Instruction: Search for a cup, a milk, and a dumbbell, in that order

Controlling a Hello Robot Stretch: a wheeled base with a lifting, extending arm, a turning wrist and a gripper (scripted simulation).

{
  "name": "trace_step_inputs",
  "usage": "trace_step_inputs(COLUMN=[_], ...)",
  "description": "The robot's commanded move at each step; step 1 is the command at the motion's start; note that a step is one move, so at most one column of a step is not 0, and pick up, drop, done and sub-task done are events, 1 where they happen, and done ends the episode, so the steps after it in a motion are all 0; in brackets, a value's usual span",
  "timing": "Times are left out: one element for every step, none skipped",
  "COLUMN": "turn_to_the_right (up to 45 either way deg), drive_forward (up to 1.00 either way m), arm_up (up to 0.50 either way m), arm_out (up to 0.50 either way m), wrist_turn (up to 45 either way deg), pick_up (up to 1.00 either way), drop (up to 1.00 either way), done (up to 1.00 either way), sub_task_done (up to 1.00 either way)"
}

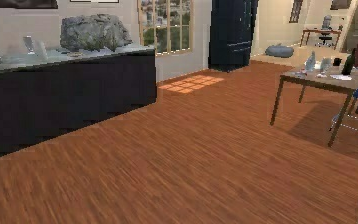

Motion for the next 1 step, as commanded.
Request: trace_step_inputs(turn_to_the_right=[0.0], drive_forward=[0.3], arm_up=[0.0], arm_out=[0.0], wrist_turn=[0.0], pick_up=[0.0], drop=[0.0], done=[0.0], sub_task_done=[0.0])
